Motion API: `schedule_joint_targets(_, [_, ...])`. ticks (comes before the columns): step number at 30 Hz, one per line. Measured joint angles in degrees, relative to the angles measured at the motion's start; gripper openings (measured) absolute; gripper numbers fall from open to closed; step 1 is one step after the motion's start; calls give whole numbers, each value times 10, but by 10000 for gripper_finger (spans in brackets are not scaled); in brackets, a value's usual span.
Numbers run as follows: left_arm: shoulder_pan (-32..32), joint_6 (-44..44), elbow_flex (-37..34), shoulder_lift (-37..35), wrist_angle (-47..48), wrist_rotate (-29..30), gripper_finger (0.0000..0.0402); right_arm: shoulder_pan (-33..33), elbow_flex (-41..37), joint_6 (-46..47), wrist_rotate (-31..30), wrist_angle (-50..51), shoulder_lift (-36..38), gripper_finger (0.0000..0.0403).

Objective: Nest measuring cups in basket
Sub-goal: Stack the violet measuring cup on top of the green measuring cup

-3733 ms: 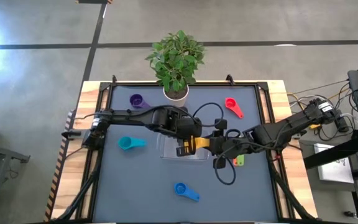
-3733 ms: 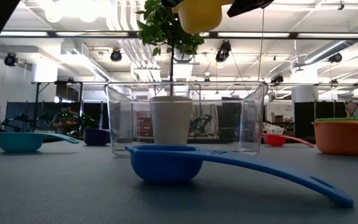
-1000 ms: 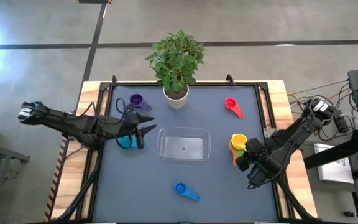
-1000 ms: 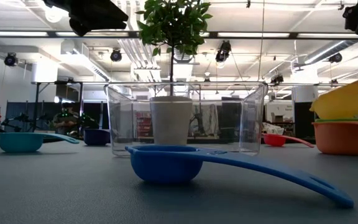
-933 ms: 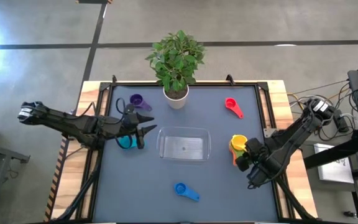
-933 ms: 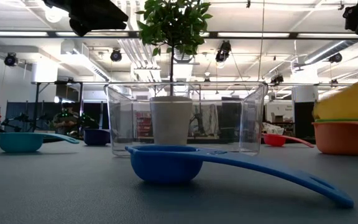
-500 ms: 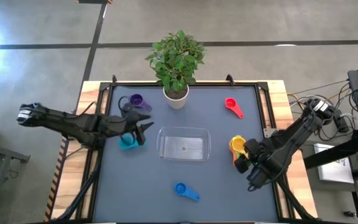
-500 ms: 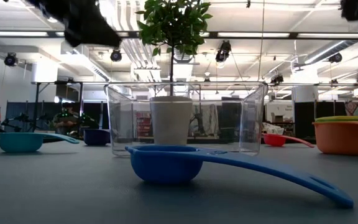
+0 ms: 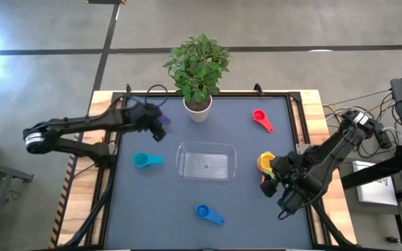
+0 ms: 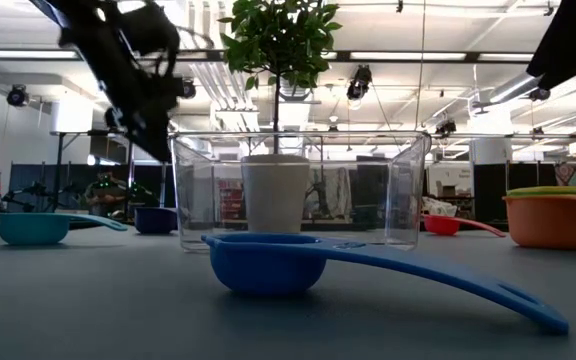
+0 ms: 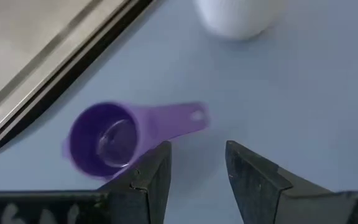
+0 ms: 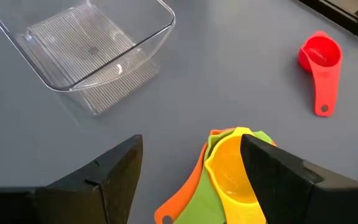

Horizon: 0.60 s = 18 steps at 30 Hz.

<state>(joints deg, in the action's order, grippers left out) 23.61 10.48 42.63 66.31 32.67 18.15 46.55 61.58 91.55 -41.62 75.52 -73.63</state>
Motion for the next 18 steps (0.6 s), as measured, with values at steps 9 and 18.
schedule_joint_targets(9, [68, -80, 0, 105, -15, -2, 135, 10, 0, -7, -5, -9, 0, 255])
schedule_joint_targets(18, [89, -126, 0, 175, -53, 50, 135, 10, 0, -18, -6, -16, 0, 255])
